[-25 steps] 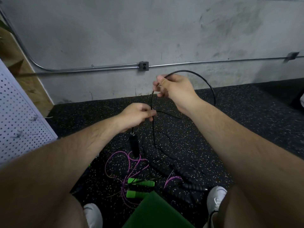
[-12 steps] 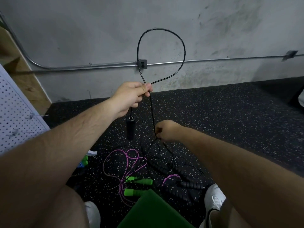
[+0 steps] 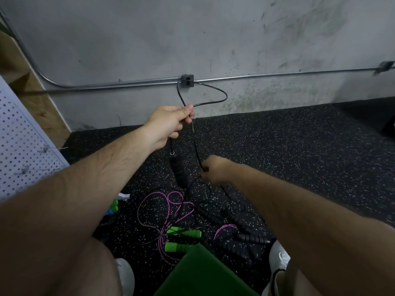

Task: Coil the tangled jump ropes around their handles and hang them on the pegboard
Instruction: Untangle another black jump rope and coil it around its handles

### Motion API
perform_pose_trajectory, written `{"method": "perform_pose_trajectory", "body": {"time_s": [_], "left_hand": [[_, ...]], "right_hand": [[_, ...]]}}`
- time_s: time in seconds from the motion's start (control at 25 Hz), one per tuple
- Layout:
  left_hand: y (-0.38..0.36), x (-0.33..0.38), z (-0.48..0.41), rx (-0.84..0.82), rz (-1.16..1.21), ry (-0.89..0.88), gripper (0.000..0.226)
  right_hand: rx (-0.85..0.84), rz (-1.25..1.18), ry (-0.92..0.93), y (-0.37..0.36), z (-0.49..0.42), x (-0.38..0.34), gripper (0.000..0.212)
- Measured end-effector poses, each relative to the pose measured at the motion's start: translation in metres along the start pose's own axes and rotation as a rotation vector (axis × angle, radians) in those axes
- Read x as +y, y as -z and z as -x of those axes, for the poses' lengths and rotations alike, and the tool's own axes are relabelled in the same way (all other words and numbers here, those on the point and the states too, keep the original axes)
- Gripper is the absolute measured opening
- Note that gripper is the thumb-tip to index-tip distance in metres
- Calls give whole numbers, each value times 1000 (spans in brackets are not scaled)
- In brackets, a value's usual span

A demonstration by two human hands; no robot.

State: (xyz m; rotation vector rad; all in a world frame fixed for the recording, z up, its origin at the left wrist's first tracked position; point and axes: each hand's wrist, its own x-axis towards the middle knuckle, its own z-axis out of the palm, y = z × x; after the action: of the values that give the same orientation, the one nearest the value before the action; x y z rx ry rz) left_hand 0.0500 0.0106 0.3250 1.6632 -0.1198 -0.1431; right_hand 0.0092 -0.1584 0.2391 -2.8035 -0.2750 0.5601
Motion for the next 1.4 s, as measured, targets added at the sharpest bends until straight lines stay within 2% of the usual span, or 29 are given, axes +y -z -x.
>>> {"method": "perform_pose_trajectory", "body": {"time_s": [0.12, 0.24, 0.32, 0.36, 0.4, 0.48, 0.52, 0.56, 0.64, 0.68, 0.76, 0.84, 0.92, 0.96, 1.04, 1.08, 1.12, 1.16, 1.24, 1.32, 1.4], "left_hand": [[12, -14, -7, 149, -235, 36, 33], [21, -25, -12, 200, -436, 185, 47], [23, -27, -15, 279, -787, 269, 47], [22, -24, -16, 356, -890, 234, 41], [19, -20, -17, 384, -861, 137, 36], [10, -13, -15, 234, -409, -64, 37], [4, -11, -10, 70, -188, -100, 39], [-4, -11, -4, -102, -113, -83, 46], [-13, -19, 6, -326, -231, -32, 54], [-14, -25, 9, -368, -319, -15, 49], [-12, -36, 10, -333, -426, -17, 39], [-10, -40, 7, -251, -435, -46, 37], [-17, -33, 1, -175, -313, -87, 35], [-22, -26, 0, -168, -192, -95, 34], [-35, -9, 2, -226, 114, -61, 31], [-40, -1, 3, -249, 240, -41, 30], [-43, 5, 4, -261, 320, -28, 30], [-46, 10, 6, -264, 364, -21, 30], [-47, 15, 5, -210, 346, -28, 35], [-42, 11, 3, -137, 218, -22, 47], [-29, 0, 5, -188, 107, 14, 61]], "right_hand": [[89, -30, 0, 24, 9, -3, 16], [207, 19, 3, 53, 19, -1, 14], [321, 57, 26, 70, 24, 1, 16], [392, 54, 44, 78, 26, 1, 17], [476, 49, 73, 86, 28, 0, 18], [641, 53, 153, 96, 30, -4, 19], [706, 59, 192, 99, 32, -7, 20], [765, 56, 221, 103, 33, -10, 21], [874, 15, 222, 113, 37, -13, 24], [920, -15, 191, 119, 40, -11, 25], [1013, -132, 82, 131, 45, 0, 25], [1064, -239, -17, 131, 50, 14, 28], [932, -248, -76, 119, 49, 19, 26], [766, -273, -61, 110, 48, 16, 21], [307, -366, 27, 87, 46, 2, 22], [138, -393, 78, 75, 43, -6, 28], [60, -423, 117, 65, 40, -14, 31], [63, -460, 144, 57, 36, -21, 27], [179, -544, 166, 52, 32, -32, 15], [299, -572, 174, 64, 33, -37, 10], [433, -609, 176, 82, 37, -36, 13]]}}
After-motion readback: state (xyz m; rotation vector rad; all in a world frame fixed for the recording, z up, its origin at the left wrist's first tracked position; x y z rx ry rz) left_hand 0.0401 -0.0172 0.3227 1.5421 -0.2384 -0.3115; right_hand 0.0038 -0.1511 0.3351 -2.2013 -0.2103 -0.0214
